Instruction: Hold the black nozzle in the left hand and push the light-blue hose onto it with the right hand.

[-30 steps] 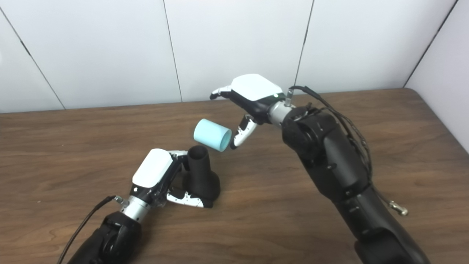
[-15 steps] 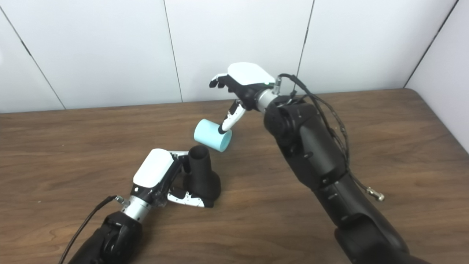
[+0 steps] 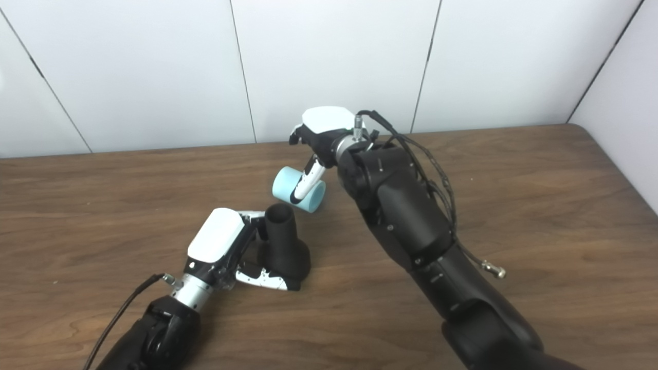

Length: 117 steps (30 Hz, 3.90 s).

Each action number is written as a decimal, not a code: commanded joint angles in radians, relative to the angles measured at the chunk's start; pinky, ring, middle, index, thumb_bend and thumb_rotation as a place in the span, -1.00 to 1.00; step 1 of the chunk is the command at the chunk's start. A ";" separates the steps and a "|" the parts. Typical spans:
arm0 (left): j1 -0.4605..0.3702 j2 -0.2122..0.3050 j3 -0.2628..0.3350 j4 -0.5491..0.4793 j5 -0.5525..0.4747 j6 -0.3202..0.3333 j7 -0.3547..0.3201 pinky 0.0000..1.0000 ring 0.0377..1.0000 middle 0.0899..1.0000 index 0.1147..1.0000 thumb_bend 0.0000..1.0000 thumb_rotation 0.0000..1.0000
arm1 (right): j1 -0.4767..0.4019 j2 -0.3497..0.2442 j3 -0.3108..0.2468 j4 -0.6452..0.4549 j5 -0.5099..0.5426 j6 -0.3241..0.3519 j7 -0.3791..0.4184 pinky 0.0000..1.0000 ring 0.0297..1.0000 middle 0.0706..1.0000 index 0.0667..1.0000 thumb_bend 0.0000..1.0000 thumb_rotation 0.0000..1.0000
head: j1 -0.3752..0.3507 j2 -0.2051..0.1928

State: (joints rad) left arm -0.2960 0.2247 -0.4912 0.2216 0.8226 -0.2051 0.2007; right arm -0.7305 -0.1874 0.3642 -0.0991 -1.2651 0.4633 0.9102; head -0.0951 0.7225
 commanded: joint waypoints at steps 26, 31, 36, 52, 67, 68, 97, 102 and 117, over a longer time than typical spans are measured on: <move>0.151 -0.028 -0.066 0.101 0.020 0.032 -0.046 -0.30 -0.17 -0.22 -0.11 -0.05 -1.00 | -0.028 0.055 -0.009 0.066 -0.029 -0.003 -0.108 0.15 0.62 0.69 0.70 0.64 -0.32 | 0.001 0.006; 0.155 -0.026 -0.069 0.085 0.024 0.038 -0.052 -0.32 -0.17 -0.23 -0.11 -0.05 -1.00 | -0.020 0.057 -0.014 0.092 -0.011 0.000 -0.157 0.14 0.61 0.68 0.68 0.64 -0.40 | 0.000 0.007; 0.156 -0.024 -0.071 0.081 0.020 0.035 -0.048 -0.32 -0.19 -0.23 -0.11 -0.05 -1.00 | -0.017 0.059 -0.012 0.117 -0.010 0.001 -0.197 0.12 0.58 0.66 0.65 0.61 -0.45 | 0.000 0.010; 0.158 -0.026 -0.077 0.071 0.020 0.039 -0.050 -0.30 -0.17 -0.23 -0.12 -0.05 -1.00 | 0.002 0.054 0.020 0.188 0.033 -0.017 -0.309 0.14 0.53 0.60 0.57 0.63 -0.61 | -0.002 0.015; 0.152 -0.028 -0.086 0.068 0.021 0.053 -0.059 -0.32 -0.17 -0.23 -0.12 -0.05 -1.00 | 0.003 0.052 0.041 0.242 0.080 -0.017 -0.394 -0.04 0.33 0.46 0.57 0.66 -0.75 | -0.007 0.017; 0.151 -0.029 -0.086 0.068 0.021 0.054 -0.059 -0.32 -0.17 -0.23 -0.12 -0.05 -1.00 | 0.003 0.051 0.043 0.244 0.082 -0.019 -0.400 -0.10 0.28 0.44 0.56 0.66 -0.76 | -0.007 0.017; 0.152 -0.029 -0.085 0.057 0.012 0.055 -0.060 -0.32 -0.18 -0.23 -0.11 -0.05 -1.00 | 0.061 0.018 0.059 0.249 0.229 -0.114 -0.651 -0.45 -0.19 0.06 -0.08 -0.02 -1.00 | -0.008 0.027; 0.153 -0.027 -0.084 0.054 0.011 0.054 -0.059 -0.32 -0.18 -0.23 -0.11 -0.05 -1.00 | 0.067 0.007 0.065 0.245 0.232 -0.118 -0.661 -0.39 -0.20 0.03 -0.11 -0.01 -1.00 | -0.009 0.028; 0.154 -0.022 -0.088 0.057 0.016 0.054 -0.066 -0.32 -0.18 -0.23 -0.11 -0.05 -1.00 | 0.113 0.026 -0.056 0.102 0.342 -0.136 -0.773 -0.43 -0.23 0.05 -0.08 -0.02 -1.00 | -0.005 0.026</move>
State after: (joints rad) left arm -0.2844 0.2052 -0.5222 0.1849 0.8237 -0.1665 0.1832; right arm -0.5706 -0.1653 0.3432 0.0584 -0.9413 0.3572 0.2034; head -0.0997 0.7486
